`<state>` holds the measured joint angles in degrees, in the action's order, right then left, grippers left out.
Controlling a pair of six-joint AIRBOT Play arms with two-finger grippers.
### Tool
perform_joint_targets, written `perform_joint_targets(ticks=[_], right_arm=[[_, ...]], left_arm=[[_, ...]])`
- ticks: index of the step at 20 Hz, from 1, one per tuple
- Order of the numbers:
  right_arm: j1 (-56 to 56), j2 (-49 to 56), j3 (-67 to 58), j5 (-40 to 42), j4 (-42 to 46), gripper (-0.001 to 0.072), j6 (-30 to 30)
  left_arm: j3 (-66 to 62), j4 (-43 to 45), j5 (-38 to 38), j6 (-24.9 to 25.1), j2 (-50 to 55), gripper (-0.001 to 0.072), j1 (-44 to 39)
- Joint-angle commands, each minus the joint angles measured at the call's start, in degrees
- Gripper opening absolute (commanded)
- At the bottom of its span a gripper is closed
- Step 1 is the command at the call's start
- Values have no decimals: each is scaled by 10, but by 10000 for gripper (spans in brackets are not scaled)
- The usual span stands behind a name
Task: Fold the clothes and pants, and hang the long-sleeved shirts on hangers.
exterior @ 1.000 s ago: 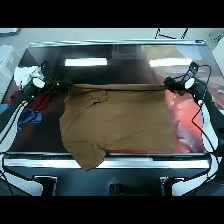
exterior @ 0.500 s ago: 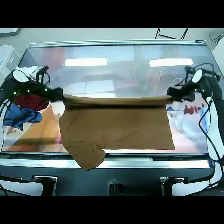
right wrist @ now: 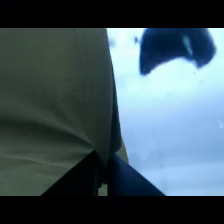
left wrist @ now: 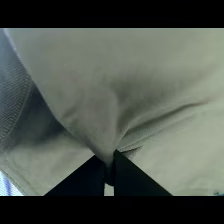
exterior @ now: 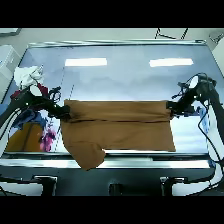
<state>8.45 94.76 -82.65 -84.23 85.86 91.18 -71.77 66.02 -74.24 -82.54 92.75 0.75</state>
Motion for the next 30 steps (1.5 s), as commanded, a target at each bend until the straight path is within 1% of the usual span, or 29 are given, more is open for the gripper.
perform_joint_targets(ticks=[1,6,7,8,9,10,11,12,13,14,15,16,17,19,21,22,23,25,26,30], right_arm=[[-1,1,4,-14,-14,42,-6],[-1,1,38,7,-12,45,-6],[0,-1,34,10,-12,189,-6],[0,-2,19,-5,-12,406,-11],[4,-5,-3,-25,-13,492,-32],[22,-10,-28,-33,-42,511,-29],[48,-15,-47,-47,-72,571,-27],[78,-21,-54,-66,-97,613,-15],[111,-28,-50,-92,-112,617,-8],[137,-32,-41,-122,-110,625,-8],[157,-39,-20,-139,-106,630,-15],[171,-52,13,-139,-102,630,-21],[184,-72,57,-122,-102,630,-24],[200,-113,142,-68,-101,630,-25],[199,-138,201,-33,-92,629,-25],[199,-141,215,-31,-92,629,-26],[199,-141,223,-34,-92,628,-26],[199,-141,226,-42,-92,627,-31],[199,-141,226,-47,-92,627,-36],[199,-141,226,-48,-91,626,-40]], left_arm=[[12,2,12,-2,-1,25,10],[12,-3,27,-15,0,34,12],[12,-10,26,-15,-1,164,13],[5,-12,8,-15,-3,394,19],[-9,-9,-22,-13,-4,462,31],[-23,-6,-52,-2,-9,462,47],[-32,1,-76,0,-18,462,64],[-30,10,-101,0,-33,462,85],[-15,13,-121,0,-49,478,104],[12,14,-130,1,-68,561,115],[57,14,-127,4,-92,604,124],[110,13,-116,15,-117,604,129],[175,13,-98,23,-147,603,131],[294,1,-61,36,-201,588,131],[378,-47,-32,62,-234,586,130],[405,-76,-19,70,-238,586,130],[427,-102,-7,83,-238,585,130],[451,-129,17,91,-237,579,120],[457,-135,26,91,-237,497,110],[461,-167,52,84,-233,488,59]])
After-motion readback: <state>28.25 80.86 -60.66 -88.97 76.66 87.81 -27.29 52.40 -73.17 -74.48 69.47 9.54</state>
